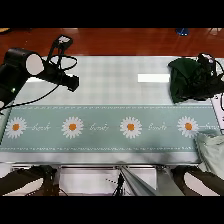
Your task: Fold the shirts.
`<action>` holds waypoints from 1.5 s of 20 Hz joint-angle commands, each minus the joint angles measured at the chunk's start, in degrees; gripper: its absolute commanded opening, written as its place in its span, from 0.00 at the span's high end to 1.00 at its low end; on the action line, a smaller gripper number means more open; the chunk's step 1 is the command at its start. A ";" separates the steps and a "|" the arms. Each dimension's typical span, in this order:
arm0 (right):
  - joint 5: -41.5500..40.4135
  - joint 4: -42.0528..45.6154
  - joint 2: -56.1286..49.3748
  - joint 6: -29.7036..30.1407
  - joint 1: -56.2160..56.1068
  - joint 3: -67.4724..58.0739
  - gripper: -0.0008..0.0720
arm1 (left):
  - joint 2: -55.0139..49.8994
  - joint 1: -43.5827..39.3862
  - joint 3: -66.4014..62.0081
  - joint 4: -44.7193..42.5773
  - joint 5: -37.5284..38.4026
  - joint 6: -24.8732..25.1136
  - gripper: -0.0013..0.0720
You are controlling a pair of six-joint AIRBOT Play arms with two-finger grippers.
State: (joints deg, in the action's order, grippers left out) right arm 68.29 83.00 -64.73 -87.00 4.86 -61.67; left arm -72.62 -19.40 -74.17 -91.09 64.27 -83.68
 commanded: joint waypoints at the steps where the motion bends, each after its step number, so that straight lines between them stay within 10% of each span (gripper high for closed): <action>1: -2.29 -0.20 -0.04 0.00 -0.04 -0.04 0.17 | -0.04 -0.04 0.00 0.02 -1.31 0.00 0.01; 8: -19.37 0.90 -0.11 1.27 -0.04 -0.04 0.18 | -1.07 -0.02 0.00 0.00 -2.38 0.02 0.01; 13: -43.52 23.12 -3.93 -23.34 4.63 -0.48 0.21 | -2.80 -0.04 0.00 0.00 -2.97 0.00 0.01; 30: -44.00 14.21 -31.65 -25.49 15.15 -4.33 0.21 | -2.93 -0.04 0.00 0.02 -2.73 -0.02 0.01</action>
State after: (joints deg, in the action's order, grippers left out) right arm 23.49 98.24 -93.47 -112.36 19.90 -65.93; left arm -75.50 -19.40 -74.17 -91.07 61.49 -83.70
